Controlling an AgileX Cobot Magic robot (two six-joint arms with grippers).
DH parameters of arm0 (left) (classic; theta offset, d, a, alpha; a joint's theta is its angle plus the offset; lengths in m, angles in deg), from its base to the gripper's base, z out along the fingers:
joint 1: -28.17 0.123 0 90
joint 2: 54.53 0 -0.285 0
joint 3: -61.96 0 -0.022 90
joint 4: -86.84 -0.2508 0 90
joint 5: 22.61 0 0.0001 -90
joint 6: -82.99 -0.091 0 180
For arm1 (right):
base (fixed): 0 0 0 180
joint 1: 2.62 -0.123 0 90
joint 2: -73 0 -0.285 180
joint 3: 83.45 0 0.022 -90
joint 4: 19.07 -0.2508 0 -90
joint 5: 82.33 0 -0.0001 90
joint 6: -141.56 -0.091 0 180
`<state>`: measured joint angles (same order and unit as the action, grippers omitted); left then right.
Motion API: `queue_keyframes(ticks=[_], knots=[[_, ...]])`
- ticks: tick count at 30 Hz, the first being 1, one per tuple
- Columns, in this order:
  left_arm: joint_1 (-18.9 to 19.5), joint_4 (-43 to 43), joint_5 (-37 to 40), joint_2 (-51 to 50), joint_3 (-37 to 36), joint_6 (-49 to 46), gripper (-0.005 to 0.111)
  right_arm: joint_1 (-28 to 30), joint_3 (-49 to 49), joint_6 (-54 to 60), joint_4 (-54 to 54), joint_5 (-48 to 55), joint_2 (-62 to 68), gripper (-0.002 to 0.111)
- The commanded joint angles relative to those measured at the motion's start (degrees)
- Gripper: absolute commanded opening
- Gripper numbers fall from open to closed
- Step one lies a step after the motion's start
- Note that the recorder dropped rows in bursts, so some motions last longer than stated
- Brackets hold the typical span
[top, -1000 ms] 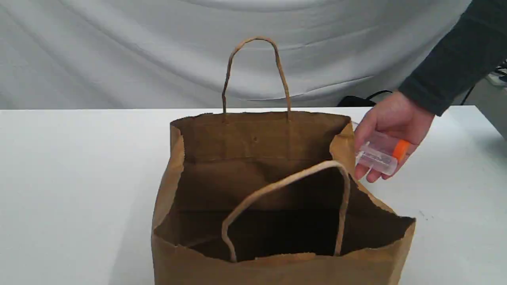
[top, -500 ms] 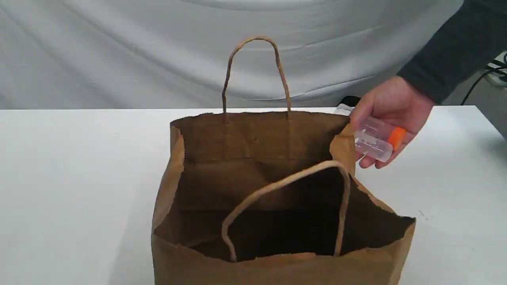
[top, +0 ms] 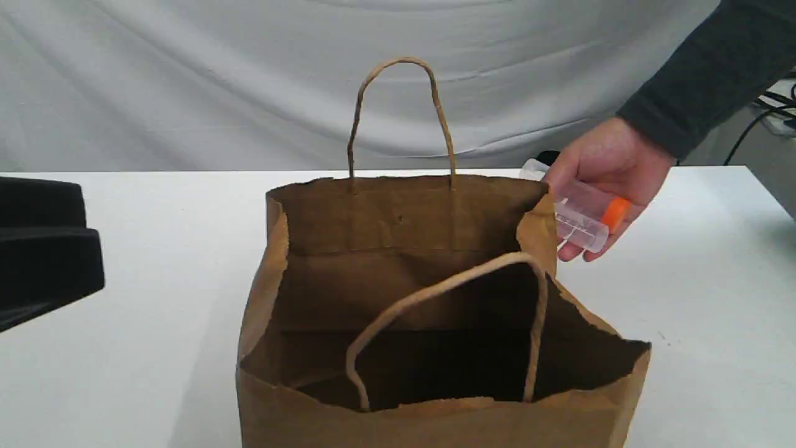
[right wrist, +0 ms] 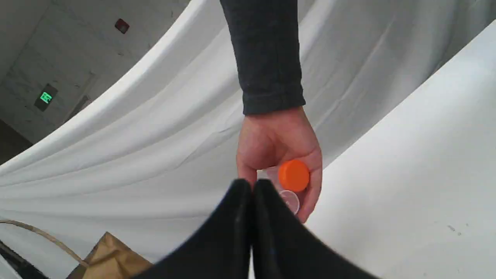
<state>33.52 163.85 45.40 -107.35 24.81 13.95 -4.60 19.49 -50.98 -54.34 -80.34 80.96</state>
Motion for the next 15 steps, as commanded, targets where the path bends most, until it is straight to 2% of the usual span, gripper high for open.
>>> queue_keyframes(ticks=[1, 10, 12, 15], knots=[[-0.24, 3.81, 1.95, -0.44, 0.32, -2.97, 0.054, -0.31, -0.17, 0.78, 0.20, 0.50, -0.17, 0.000], [-0.24, 4.61, 1.95, -0.44, 1.18, -4.64, 0.054, -0.31, -0.17, 0.78, 0.20, 2.53, -0.17, 0.000], [-0.24, 4.60, -5.26, -0.44, 3.16, -4.93, 0.054, -0.31, -0.17, 0.78, 0.20, 2.66, -0.17, 0.000], [-0.24, 5.45, -20.32, -0.44, 8.00, -4.79, 0.053, -0.31, -0.17, 0.78, 0.20, 2.66, -0.17, 0.000]])
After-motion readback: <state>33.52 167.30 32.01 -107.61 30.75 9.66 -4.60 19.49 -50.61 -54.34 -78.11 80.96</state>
